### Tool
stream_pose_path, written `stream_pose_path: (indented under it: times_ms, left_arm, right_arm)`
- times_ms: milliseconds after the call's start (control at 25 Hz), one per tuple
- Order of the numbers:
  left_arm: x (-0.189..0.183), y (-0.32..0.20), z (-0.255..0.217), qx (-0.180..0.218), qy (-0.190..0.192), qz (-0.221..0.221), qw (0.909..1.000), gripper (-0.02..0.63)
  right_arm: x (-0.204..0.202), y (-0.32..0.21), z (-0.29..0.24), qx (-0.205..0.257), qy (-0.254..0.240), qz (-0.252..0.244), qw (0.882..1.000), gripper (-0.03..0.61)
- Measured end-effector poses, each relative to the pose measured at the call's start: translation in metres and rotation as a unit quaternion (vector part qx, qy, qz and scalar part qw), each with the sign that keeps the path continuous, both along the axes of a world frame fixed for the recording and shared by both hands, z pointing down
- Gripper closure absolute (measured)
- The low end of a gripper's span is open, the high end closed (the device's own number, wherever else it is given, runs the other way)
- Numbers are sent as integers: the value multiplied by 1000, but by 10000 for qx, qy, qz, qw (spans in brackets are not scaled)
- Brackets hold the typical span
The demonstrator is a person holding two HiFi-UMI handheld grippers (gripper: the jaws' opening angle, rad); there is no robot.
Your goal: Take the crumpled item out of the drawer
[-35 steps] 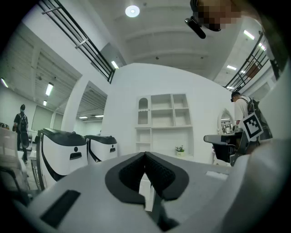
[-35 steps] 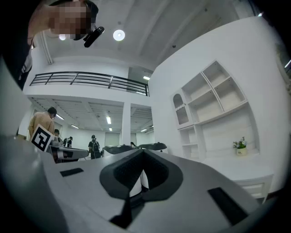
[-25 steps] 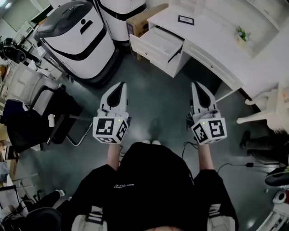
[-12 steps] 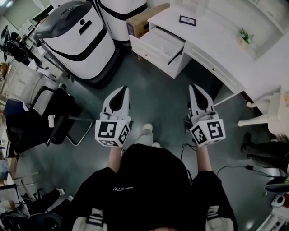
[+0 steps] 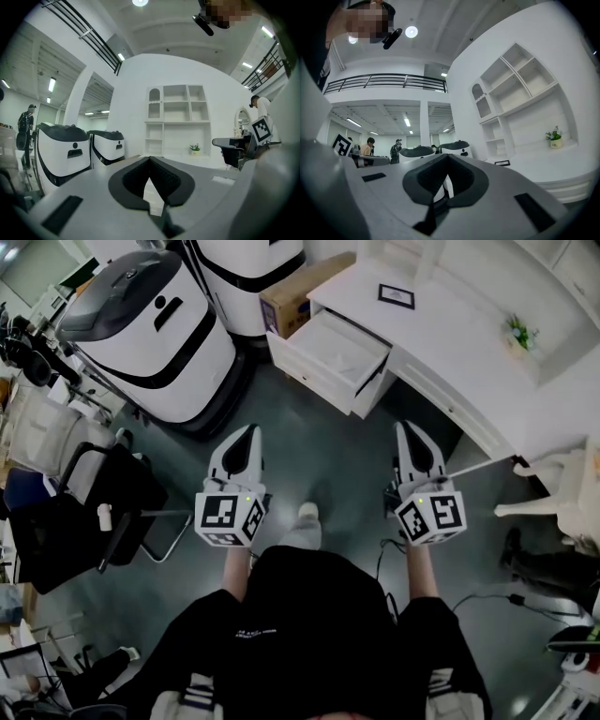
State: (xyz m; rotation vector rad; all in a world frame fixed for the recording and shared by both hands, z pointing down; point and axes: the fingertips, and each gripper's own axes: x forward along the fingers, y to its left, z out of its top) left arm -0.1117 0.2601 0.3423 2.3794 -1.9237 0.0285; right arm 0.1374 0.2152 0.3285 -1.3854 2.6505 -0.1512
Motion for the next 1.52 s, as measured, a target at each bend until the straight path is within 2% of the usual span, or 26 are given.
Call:
stream_pose_path:
  times_ms: [360,600,1160,1520]
  left_arm:
    - [-25,-111,9,-81,39,340,9994,615]
    - [-29,-155,29,-291,126,530,9981,615]
    - [-25,-257,79,-877,427,738,9925,615]
    - [-8,-345,115,-1440,565,715,9854,615]
  right_arm:
    - [-22,-94,9,-97,15,361,9993,586]
    - [-35,-136,26,-277,59,457,9986,586]
    - [-56,-238,68,-747,312,321,9962,586]
    - [-55,-331,112,-1355,448,101,9897,586]
